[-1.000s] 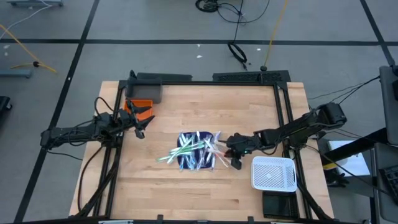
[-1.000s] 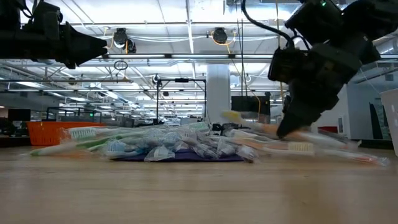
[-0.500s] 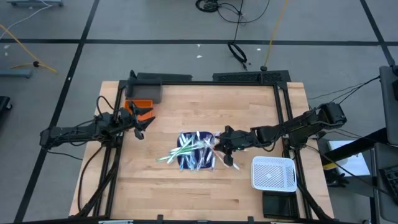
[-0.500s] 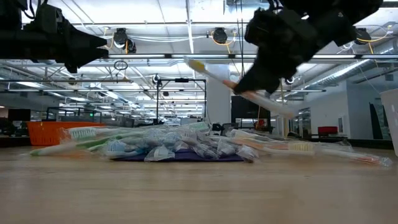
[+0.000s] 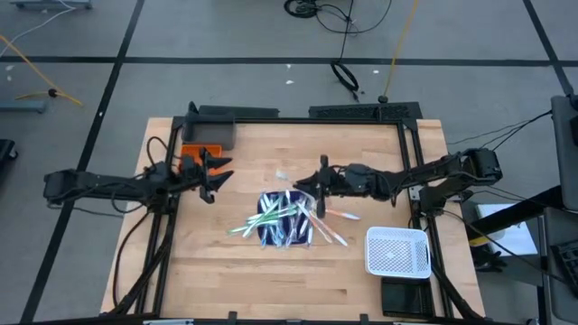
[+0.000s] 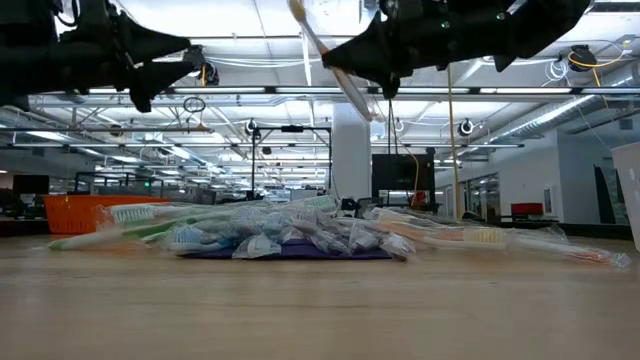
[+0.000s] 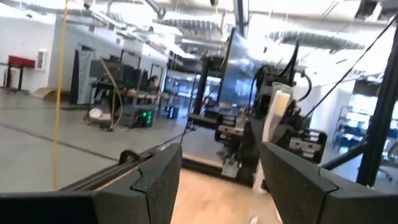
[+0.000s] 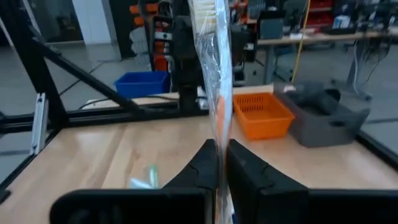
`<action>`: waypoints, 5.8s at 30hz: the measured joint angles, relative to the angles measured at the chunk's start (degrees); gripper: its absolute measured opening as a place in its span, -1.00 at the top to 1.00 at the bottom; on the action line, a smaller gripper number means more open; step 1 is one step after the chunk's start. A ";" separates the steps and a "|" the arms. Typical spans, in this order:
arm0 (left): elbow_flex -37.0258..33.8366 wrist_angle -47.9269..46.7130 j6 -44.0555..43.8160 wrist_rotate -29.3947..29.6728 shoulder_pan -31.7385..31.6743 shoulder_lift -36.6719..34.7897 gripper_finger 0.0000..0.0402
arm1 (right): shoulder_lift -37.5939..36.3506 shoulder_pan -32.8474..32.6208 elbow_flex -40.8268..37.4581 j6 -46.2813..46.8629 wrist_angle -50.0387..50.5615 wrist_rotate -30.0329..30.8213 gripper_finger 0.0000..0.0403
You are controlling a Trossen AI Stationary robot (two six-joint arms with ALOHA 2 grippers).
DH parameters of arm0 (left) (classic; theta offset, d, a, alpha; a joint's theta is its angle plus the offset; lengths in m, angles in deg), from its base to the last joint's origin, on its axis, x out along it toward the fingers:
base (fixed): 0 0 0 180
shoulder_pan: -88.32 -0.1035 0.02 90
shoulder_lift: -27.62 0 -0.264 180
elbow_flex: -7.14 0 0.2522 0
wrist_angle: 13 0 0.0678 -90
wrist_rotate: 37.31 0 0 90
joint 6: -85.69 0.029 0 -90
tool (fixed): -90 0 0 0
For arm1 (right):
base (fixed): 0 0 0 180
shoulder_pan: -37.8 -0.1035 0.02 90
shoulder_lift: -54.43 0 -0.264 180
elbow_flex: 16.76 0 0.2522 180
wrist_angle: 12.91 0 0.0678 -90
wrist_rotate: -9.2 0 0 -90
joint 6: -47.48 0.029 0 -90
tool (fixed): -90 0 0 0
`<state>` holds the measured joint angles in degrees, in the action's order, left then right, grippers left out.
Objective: Pick & Place Toothbrushes
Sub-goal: Put the orange toothbrush into the transparent black bin
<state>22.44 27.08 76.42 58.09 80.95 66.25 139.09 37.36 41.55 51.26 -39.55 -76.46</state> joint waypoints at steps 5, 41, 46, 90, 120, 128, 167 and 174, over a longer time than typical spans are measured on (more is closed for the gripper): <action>2.42 10.58 -0.96 -0.05 0.00 13.09 -0.11 | 0.00 0.80 0.00 -0.88 -1.70 0.04 0.95; 35.69 9.51 3.13 -12.95 2.83 48.43 0.15 | 0.00 1.26 0.00 -2.97 -3.51 0.36 0.95; 35.69 8.80 3.41 -12.48 2.75 48.24 0.69 | 0.00 1.23 0.00 -3.00 -3.57 0.01 0.95; 35.63 -70.29 22.64 34.34 -19.45 8.55 0.99 | -0.02 3.42 -0.07 -1.47 3.40 0.35 0.23; 35.60 -68.57 29.21 26.40 -39.27 26.55 0.77 | -0.02 3.35 -0.09 -1.61 3.44 0.35 0.23; 35.60 -67.58 27.57 26.59 -39.60 26.55 0.25 | -0.02 3.35 -0.09 -1.62 3.43 0.35 0.23; 35.60 -67.12 7.37 -9.98 -14.19 12.74 0.14 | 0.00 -5.72 -0.09 4.01 37.97 4.35 0.26; 35.60 -66.88 5.69 -9.89 -7.61 12.71 0.14 | 0.00 -6.07 -0.09 8.12 48.61 4.59 0.36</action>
<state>58.05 -39.80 82.11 48.20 73.34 78.97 139.09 31.30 41.47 59.38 9.06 -71.87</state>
